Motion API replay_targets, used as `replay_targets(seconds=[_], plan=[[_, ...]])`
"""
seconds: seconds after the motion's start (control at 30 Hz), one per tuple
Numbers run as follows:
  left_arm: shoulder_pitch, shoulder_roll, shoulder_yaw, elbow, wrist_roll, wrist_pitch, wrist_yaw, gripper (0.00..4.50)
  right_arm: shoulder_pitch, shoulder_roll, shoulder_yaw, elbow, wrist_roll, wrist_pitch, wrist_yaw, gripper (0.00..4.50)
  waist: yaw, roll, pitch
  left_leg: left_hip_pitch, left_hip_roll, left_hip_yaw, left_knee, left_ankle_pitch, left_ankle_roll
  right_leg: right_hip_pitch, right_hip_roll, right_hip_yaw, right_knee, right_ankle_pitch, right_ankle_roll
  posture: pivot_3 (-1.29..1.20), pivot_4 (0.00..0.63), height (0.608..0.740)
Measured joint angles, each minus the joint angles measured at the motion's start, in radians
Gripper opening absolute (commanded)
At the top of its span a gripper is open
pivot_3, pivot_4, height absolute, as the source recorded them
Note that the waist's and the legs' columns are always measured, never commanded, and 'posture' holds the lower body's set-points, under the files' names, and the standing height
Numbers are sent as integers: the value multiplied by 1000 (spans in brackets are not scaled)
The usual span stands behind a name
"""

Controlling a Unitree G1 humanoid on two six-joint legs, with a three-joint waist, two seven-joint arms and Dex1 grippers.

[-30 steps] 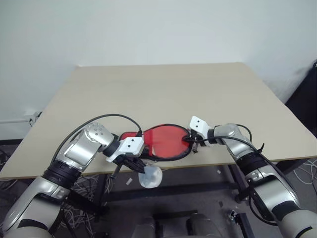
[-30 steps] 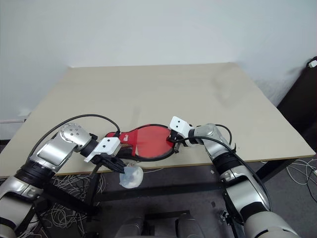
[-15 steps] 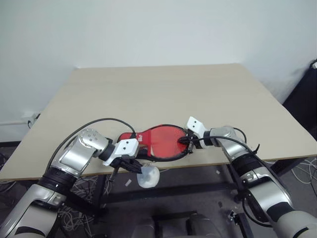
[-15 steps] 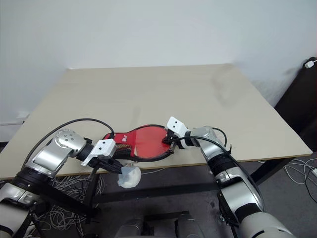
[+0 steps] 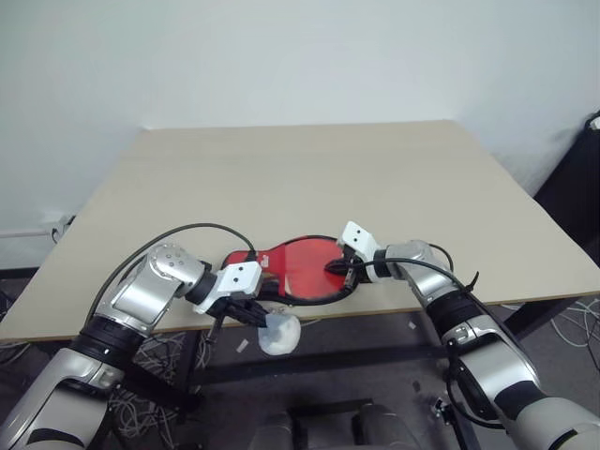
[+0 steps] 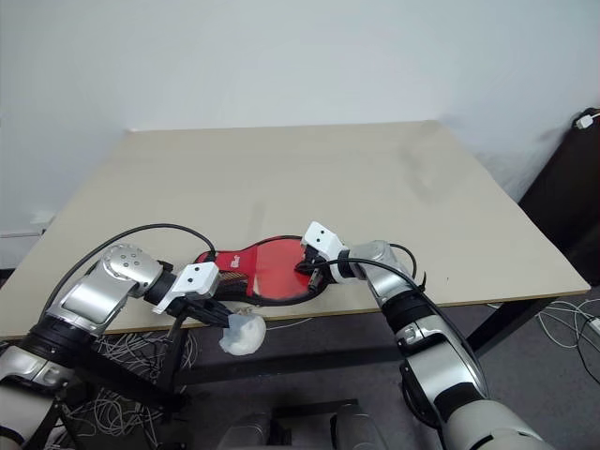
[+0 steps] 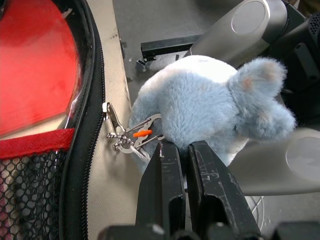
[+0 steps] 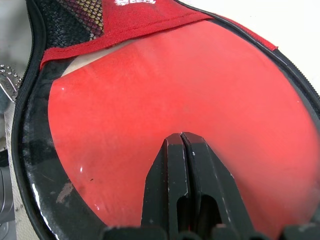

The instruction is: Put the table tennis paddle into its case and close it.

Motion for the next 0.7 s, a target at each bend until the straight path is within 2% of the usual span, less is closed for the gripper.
replay_targets(seconds=[0.4, 0.7], plan=[[54, 50, 84, -76, -64, 156, 14, 14, -5, 10, 8, 9, -1, -5, -6, 0, -2, 0, 0, 1, 5, 0, 0, -2, -4, -1, 6, 2, 0, -1, 2, 0, 0, 740], [127, 125, 110, -131, -94, 166, 13, 14, -7, 22, 24, 8, 0, -21, -7, 0, -19, -1, -1, 1, 9, 0, 0, -6, -10, -2, 10, 3, 0, -2, -5, 0, 0, 740]])
